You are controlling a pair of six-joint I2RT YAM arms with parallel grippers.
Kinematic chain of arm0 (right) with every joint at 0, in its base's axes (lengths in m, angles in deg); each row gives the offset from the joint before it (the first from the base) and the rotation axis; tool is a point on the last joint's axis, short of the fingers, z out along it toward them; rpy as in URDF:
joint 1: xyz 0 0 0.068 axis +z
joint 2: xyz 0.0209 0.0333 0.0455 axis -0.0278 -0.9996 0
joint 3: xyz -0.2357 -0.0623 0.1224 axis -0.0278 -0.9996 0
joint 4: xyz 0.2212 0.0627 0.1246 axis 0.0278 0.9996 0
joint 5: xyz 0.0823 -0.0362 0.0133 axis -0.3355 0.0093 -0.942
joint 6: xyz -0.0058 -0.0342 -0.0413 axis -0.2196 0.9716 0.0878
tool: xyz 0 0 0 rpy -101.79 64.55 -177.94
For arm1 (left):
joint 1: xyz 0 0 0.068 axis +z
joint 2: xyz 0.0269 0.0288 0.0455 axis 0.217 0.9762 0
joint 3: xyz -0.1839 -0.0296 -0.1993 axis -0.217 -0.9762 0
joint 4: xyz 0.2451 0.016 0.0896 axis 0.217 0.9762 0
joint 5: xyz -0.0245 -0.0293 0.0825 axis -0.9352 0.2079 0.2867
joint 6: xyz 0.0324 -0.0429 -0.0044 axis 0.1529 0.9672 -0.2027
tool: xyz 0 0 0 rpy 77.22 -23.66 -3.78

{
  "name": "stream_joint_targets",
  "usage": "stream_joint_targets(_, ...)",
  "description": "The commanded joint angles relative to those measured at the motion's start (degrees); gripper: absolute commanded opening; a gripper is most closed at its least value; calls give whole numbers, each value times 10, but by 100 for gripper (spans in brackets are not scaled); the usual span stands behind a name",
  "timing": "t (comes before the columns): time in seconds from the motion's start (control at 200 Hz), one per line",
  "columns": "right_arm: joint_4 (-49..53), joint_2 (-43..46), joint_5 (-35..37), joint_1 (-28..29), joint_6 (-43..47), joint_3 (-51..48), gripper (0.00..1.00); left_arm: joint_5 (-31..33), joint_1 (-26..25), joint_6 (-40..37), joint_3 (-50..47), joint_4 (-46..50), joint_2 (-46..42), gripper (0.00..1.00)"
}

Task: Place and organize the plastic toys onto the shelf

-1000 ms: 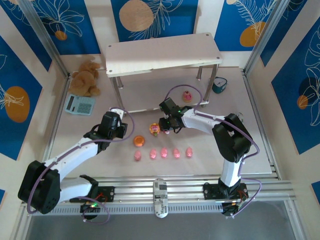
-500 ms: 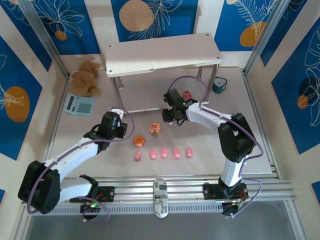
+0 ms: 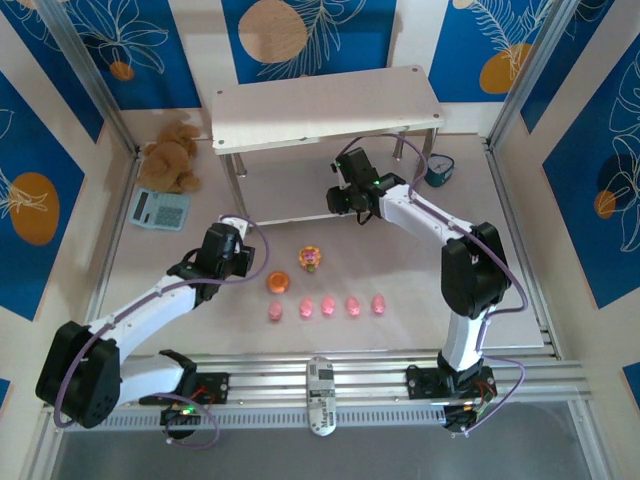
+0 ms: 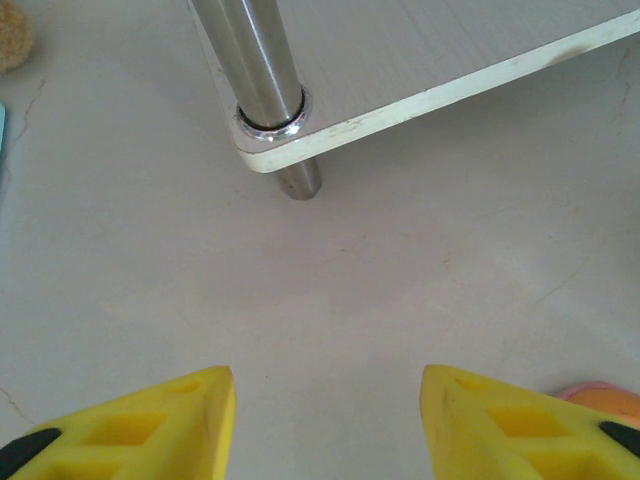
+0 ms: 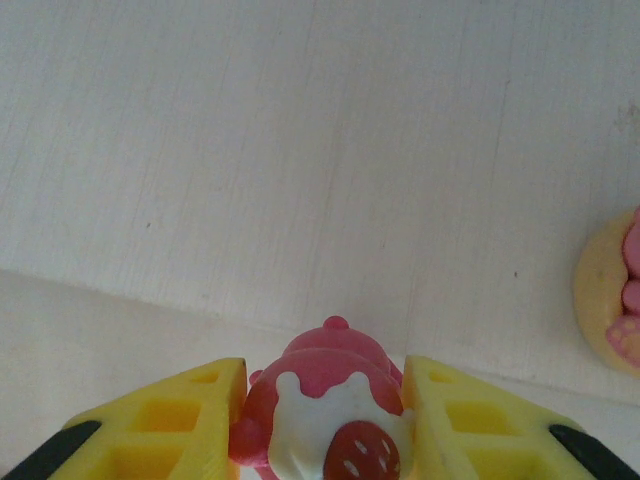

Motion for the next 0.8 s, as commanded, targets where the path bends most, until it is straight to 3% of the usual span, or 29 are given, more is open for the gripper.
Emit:
stream_joint_targets(0.0,1,-18,0,-11,19,30,10,7,-3,-11,19,14,-4,52)
stream_joint_targets(0.795,1,-101,12,-30,23,89,11,19,-2,-17,15,20,-6,53)
